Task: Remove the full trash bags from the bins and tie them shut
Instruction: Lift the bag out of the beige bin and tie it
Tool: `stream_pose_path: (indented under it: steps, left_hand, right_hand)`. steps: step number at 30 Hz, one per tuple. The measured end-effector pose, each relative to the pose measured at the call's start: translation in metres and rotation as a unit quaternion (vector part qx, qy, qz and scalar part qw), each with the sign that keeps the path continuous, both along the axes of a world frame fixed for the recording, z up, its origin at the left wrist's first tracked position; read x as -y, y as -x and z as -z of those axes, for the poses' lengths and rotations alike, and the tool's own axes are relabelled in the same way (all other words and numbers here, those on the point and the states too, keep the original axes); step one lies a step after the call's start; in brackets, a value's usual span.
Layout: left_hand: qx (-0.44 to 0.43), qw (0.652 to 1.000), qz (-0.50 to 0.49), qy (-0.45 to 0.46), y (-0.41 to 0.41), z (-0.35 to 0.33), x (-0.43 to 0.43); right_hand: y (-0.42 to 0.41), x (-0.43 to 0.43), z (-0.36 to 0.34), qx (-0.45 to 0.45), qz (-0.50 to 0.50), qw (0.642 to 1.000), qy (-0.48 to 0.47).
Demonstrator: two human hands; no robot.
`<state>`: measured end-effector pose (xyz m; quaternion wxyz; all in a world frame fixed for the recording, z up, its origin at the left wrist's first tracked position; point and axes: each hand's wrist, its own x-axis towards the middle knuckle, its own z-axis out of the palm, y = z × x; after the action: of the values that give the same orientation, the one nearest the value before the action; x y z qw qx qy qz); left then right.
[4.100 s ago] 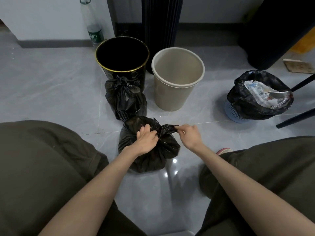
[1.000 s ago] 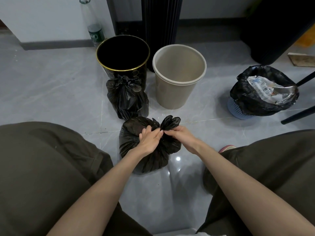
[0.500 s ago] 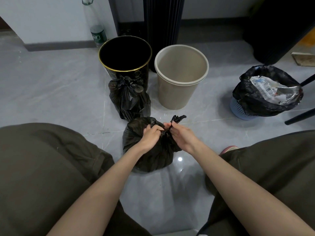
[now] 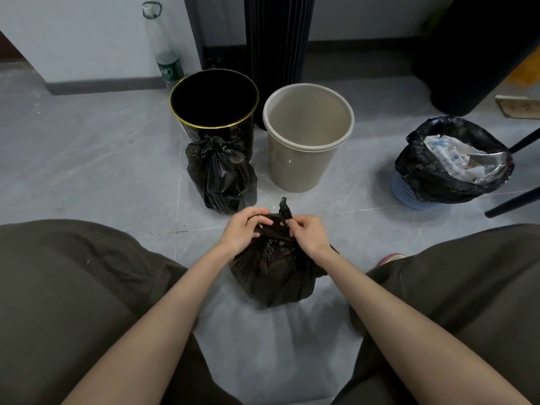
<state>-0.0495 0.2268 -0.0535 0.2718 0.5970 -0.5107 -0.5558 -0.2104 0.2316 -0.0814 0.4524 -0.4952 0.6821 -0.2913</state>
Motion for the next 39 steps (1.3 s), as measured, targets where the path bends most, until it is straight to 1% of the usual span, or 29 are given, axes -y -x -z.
stream_pose_path:
  steps: [3, 6, 8, 10, 13, 16, 19, 21, 25, 27, 29, 33, 34, 36, 39]
  left_hand:
    - [0.058, 0.995, 0.044, 0.071, -0.002, -0.007, 0.003]
    - [0.104, 0.986, 0.075, 0.111, -0.001, -0.018, 0.008]
    - [0.103, 0.983, 0.108, 0.109, 0.001, -0.025, 0.015]
    - [0.083, 0.982, 0.137, 0.099, 0.006, -0.028, 0.021]
    - [0.048, 0.985, 0.156, 0.056, 0.014, -0.031, 0.029]
    - [0.021, 0.986, 0.165, 0.013, 0.020, -0.030, 0.033]
    - [-0.001, 0.986, 0.167, -0.023, 0.026, -0.030, 0.037]
    - [0.011, 0.982, 0.187, -0.019, 0.031, -0.030, 0.041]
    - [0.099, 0.966, 0.237, 0.023, 0.033, -0.030, 0.048]
    - [0.112, 0.966, 0.230, 0.018, 0.030, -0.027, 0.049]
    - [0.104, 0.973, 0.205, 0.004, 0.026, -0.022, 0.049]
    - [0.079, 0.987, 0.140, -0.019, 0.022, -0.021, 0.047]
    - [0.081, 0.987, 0.139, -0.021, 0.021, -0.022, 0.046]
    - [0.103, 0.980, 0.166, -0.025, 0.015, -0.024, 0.045]
    - [0.147, 0.962, 0.231, -0.024, 0.008, -0.023, 0.040]
  right_hand:
    - [0.005, 0.001, 0.004, -0.048, -0.040, 0.998, 0.007]
    - [0.007, 0.001, 0.010, -0.104, -0.127, 0.987, 0.000]
    - [0.006, -0.001, 0.009, -0.108, -0.167, 0.980, 0.001]
    - [0.005, -0.003, 0.008, -0.094, -0.187, 0.978, -0.008]
    - [0.004, -0.005, 0.007, -0.049, -0.203, 0.977, -0.041]
    - [0.004, -0.009, 0.002, 0.014, -0.187, 0.977, -0.099]
    - [0.003, -0.010, 0.001, 0.090, -0.099, 0.987, -0.092]
    - [0.005, -0.010, 0.000, 0.126, -0.057, 0.986, -0.094]
    - [0.001, -0.014, -0.002, 0.188, -0.095, 0.965, -0.158]
    - [0.001, -0.016, -0.002, 0.227, -0.116, 0.949, -0.185]
    - [0.001, -0.017, -0.004, 0.256, -0.122, 0.940, -0.192]
    - [0.000, -0.019, -0.004, 0.216, -0.088, 0.957, -0.173]
    - [0.000, -0.018, -0.006, 0.211, -0.080, 0.959, -0.174]
    - [0.002, -0.017, -0.010, 0.209, -0.064, 0.961, -0.168]
    - [0.004, -0.014, -0.017, 0.194, -0.049, 0.966, -0.165]
